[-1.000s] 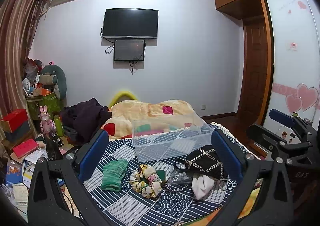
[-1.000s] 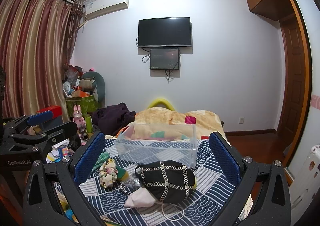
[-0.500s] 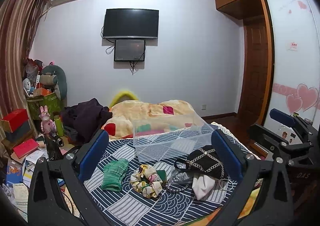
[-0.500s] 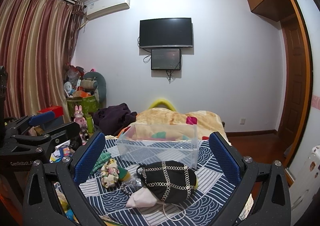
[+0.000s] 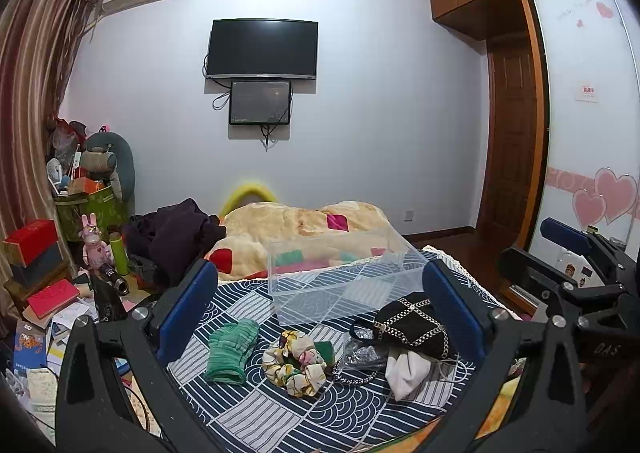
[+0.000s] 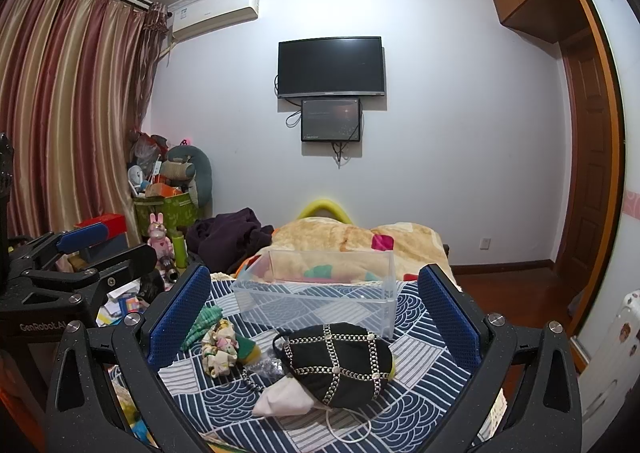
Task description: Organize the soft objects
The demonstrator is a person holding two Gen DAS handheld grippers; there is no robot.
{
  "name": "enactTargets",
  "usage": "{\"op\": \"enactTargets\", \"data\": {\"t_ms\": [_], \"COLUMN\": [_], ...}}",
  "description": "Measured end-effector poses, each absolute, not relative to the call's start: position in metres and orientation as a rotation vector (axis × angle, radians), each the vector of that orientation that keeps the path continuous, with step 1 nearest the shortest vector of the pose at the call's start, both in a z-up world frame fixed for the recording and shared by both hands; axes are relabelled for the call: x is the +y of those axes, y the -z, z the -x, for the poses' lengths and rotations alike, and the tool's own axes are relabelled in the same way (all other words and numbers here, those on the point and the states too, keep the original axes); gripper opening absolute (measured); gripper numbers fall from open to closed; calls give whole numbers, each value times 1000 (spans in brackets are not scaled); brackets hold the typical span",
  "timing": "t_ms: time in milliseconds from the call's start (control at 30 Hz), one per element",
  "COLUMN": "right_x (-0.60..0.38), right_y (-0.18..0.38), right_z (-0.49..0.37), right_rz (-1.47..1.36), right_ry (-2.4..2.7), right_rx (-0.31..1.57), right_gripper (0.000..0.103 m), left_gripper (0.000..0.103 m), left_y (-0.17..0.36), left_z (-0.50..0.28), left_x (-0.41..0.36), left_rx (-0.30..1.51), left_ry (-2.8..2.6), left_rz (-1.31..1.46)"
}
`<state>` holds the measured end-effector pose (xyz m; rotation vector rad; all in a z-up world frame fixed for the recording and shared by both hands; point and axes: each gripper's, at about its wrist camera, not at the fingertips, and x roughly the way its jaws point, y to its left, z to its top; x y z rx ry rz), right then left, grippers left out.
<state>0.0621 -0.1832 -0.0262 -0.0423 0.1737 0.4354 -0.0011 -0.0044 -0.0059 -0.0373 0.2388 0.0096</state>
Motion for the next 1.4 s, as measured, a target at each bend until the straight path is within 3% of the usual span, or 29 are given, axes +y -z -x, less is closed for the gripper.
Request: {"op": "enactTargets", "data": {"t_ms": [967,1300,1333,1400], "right_x": [-185,-190,-191,-193], "right_y": [31,76,83,91], "right_z": [-69,-104,-109,-114], "right_rz": [34,37,41,46], "right_ry": [-433,-413,-406,-401], "right_rx": [182,354,378,414], "right_gripper": [103,103,103,102], "left_gripper": [103,103,102,89], "left_y": [5,59,67,81], "left_z": [-1,-38,-42,-48], "left_x": [-7,25,31,42], "left_rx": [243,424,446,483], "left_ry": [-3,-68,-67,-63], "left_rz": [27,59,72,102]}}
